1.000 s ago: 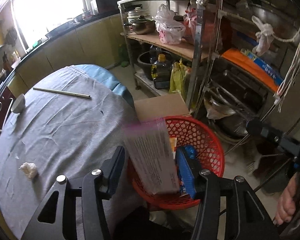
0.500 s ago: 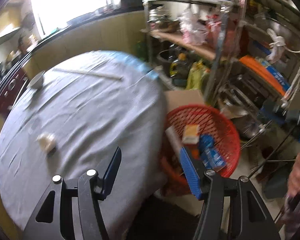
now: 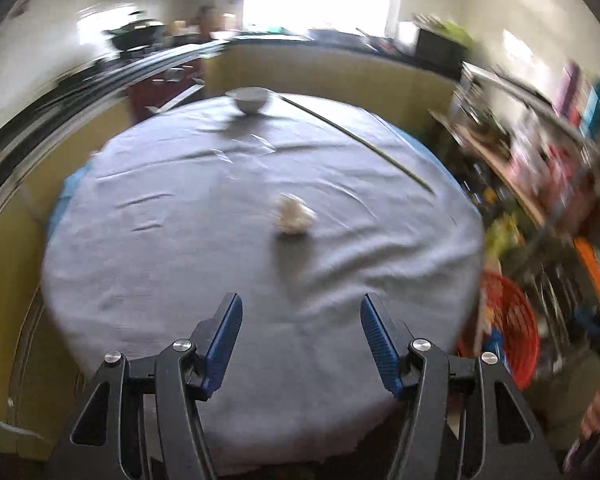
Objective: Collect trash
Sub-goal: 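Move both open tools back over the table toward the tissue and plastic tray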
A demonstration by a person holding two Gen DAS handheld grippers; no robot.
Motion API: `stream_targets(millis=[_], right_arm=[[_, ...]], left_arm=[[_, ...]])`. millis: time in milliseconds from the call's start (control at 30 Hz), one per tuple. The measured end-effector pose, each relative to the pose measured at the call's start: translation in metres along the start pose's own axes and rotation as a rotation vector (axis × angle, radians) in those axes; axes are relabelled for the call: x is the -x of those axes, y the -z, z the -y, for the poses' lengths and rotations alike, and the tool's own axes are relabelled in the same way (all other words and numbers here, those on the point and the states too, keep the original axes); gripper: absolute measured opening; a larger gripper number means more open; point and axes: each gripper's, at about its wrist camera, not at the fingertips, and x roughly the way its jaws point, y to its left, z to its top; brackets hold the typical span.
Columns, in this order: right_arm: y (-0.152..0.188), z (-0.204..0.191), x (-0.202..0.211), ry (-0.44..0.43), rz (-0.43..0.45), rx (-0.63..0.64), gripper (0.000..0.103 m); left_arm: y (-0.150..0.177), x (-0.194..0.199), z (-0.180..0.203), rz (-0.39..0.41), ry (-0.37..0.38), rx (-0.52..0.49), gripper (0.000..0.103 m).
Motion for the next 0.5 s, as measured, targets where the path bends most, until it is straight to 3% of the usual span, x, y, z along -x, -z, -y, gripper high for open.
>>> stream_targets(millis=[100,167,200,333,500], right_arm=[[0.004,-0.017,-0.010,0.002,-0.025,0.041,0.036],[0.007,-0.028,-0.016,0.005,-0.044,0.067,0.036],[0.008,-0.033,-0.019,0.007,-0.053,0.079,0.036],[0.014,-0.049,-0.030,0.011,-0.087,0.120,0.036],[0.021,-0.072,-0.042,0.011,-0.121,0.174,0.036]], left_arm=[[-0.010,0.018,-0.038,0.066,-0.053,0.080,0.063],[-0.013,0.031,-0.058,0.121,-0.118,0.112,0.070],[-0.014,0.038,-0.067,0.151,-0.157,0.123,0.074],[-0.011,0.061,-0.101,0.255,-0.346,0.133,0.075],[-0.004,0.081,-0.127,0.319,-0.541,0.110,0.075]])
